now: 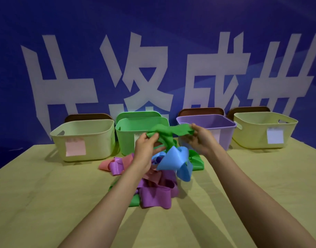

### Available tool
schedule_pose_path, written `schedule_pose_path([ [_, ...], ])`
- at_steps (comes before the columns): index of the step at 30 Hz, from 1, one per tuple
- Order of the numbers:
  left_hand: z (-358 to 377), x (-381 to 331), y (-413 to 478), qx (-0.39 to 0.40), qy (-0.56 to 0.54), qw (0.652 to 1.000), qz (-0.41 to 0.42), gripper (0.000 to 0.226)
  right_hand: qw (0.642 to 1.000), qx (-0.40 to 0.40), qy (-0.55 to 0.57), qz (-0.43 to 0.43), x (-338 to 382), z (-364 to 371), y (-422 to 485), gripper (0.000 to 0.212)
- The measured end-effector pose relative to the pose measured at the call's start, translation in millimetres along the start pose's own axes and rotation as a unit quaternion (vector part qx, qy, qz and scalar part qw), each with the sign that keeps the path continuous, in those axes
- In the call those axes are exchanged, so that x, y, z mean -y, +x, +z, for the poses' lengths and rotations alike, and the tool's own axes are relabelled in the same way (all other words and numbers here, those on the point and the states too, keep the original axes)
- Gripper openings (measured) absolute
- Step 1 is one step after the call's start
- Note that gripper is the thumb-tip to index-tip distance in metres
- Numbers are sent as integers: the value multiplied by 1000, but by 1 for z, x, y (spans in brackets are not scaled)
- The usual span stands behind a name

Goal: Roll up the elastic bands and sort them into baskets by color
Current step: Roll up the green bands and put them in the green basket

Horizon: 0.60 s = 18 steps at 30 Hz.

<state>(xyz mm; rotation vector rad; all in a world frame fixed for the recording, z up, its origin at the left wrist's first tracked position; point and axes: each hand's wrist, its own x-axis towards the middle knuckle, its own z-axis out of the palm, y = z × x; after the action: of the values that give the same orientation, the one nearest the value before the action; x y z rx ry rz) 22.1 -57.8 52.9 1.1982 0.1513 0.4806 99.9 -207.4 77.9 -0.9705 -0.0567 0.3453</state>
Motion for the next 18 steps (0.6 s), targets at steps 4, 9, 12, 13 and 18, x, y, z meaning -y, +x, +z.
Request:
schedule_pose_path([
  [4, 4, -9, 4, -11, -101, 994, -42, 14, 979, 48, -197, 17, -19, -3, -27, 42],
  [9, 0, 2, 12, -84, -144, 984, -69, 10, 927, 123, -349, -62, -41, -13, -28, 72],
  [12, -3, 5, 14, -94, -171, 978, -79, 8, 868, 156, -459, -105, -49, -25, -20, 69],
  [13, -3, 4, 14, -88, -174, 977, -82, 8, 854, 151, -484, -115, -49, -26, -20, 53],
  [18, -10, -3, 12, -85, -174, 972, -132, 16, 835, 81, -506, -199, -41, -27, -19, 20],
])
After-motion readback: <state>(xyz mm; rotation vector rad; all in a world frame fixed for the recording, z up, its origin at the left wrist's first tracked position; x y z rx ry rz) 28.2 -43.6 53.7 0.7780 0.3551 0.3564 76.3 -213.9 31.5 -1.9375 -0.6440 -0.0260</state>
